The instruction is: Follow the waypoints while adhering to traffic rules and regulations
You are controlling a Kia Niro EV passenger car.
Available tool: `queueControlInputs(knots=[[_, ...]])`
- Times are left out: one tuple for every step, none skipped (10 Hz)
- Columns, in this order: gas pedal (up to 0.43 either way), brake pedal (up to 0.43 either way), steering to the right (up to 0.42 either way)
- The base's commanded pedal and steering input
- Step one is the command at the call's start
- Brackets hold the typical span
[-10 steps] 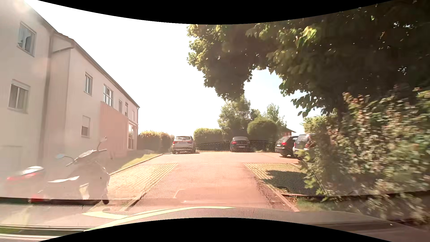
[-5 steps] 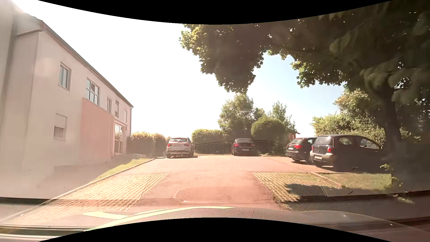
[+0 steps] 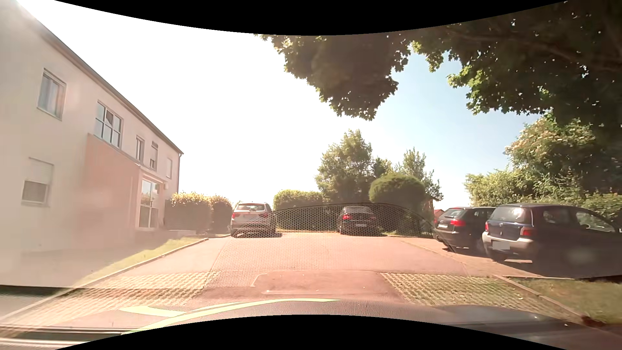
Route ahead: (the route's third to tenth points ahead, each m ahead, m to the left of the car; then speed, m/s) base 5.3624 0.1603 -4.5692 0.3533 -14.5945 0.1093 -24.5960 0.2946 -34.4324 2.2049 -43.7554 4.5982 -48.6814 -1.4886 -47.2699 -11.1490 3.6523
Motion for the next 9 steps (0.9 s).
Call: queueControlInputs(knots=[[0.047, 0.0, 0.042], [0.047, 0.0, 0.071], [0.047, 0.0, 0.097], [0.047, 0.0, 0.13], [0.059, 0.0, 0.156], [0.059, 0.0, 0.171], [0.067, 0.0, 0.188], [0.087, 0.0, 0.2], [0.098, 0.0, 0.216]])
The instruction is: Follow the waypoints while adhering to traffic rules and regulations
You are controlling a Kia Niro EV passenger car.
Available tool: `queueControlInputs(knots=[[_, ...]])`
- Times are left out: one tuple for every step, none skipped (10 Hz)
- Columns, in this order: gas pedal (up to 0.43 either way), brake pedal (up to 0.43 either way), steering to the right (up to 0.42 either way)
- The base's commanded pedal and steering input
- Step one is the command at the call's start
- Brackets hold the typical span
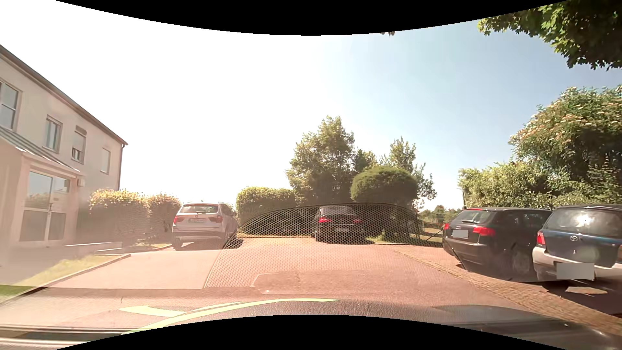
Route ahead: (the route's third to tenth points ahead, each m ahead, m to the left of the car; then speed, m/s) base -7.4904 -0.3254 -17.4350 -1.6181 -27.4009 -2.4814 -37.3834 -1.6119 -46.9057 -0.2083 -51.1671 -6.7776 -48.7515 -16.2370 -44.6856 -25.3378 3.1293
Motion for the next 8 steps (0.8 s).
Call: queueControlInputs(knots=[[0.098, 0.0, 0.233], [0.098, 0.0, 0.259], [0.087, 0.0, 0.277], [0.079, 0.0, 0.288], [0.079, 0.0, 0.286], [0.059, 0.0, 0.272], [0.059, 0.0, 0.239], [0.059, 0.0, 0.197]])
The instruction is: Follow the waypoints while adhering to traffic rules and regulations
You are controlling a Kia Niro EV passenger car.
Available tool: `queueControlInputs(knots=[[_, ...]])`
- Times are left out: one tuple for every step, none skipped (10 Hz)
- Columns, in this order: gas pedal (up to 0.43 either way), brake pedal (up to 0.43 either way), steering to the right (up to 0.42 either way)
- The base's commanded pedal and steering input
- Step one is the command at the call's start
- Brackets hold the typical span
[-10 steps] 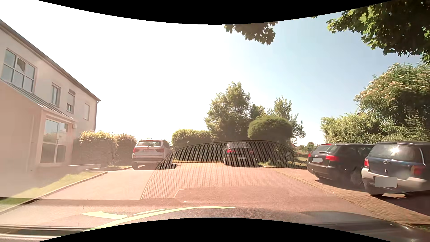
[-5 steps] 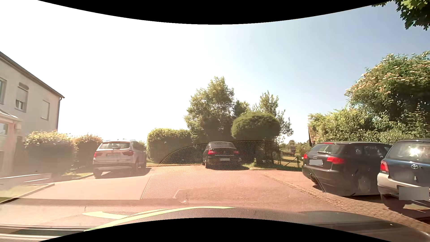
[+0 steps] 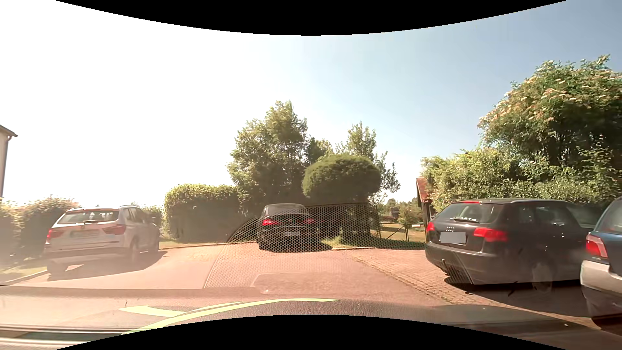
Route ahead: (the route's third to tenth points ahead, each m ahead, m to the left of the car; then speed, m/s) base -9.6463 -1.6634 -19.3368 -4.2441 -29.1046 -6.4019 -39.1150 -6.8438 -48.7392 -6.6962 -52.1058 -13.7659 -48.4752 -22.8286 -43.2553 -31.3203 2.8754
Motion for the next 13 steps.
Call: queueControlInputs(knots=[[0.059, 0.0, 0.149], [0.059, 0.0, 0.052], [0.059, 0.0, -0.057], [0.067, 0.0, -0.148], [0.079, 0.0, -0.229], [0.098, 0.0, -0.332], [0.098, 0.0, -0.397], [0.098, 0.0, -0.49], [0.098, 0.0, -0.592], [0.098, 0.0, -0.654], [0.11, 0.0, -0.703], [0.118, 0.0, -0.77], [0.138, 0.0, -0.83]])
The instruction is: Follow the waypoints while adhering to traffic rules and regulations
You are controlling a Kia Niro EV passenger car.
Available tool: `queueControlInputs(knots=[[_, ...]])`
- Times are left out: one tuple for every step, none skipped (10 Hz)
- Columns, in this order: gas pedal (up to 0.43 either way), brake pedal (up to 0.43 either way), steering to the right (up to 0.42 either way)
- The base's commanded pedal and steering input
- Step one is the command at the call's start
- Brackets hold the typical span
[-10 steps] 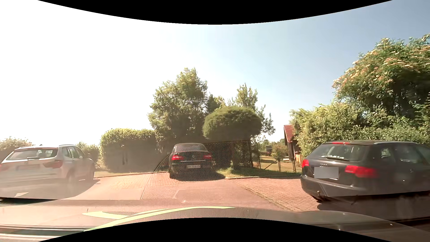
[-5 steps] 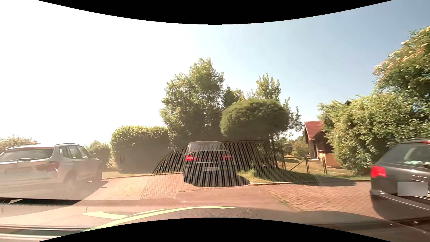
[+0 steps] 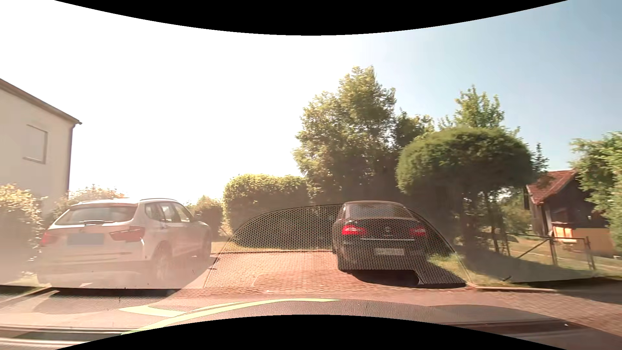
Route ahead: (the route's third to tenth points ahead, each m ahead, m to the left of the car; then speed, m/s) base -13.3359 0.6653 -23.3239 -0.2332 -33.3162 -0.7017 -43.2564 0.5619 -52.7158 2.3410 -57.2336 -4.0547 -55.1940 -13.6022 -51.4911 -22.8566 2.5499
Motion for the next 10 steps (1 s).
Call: queueControlInputs(knots=[[0.157, 0.0, -0.889], [0.169, 0.0, -0.927], [0.13, 0.0, -0.939], [0.0, 0.0, -0.929], [0.0, 0.0, -0.916], [0.0, 0.037, -0.912], [0.0, 0.152, -0.911], [0.0, 0.171, -0.911], [0.0, 0.177, -0.912], [0.0, 0.177, -0.911]])
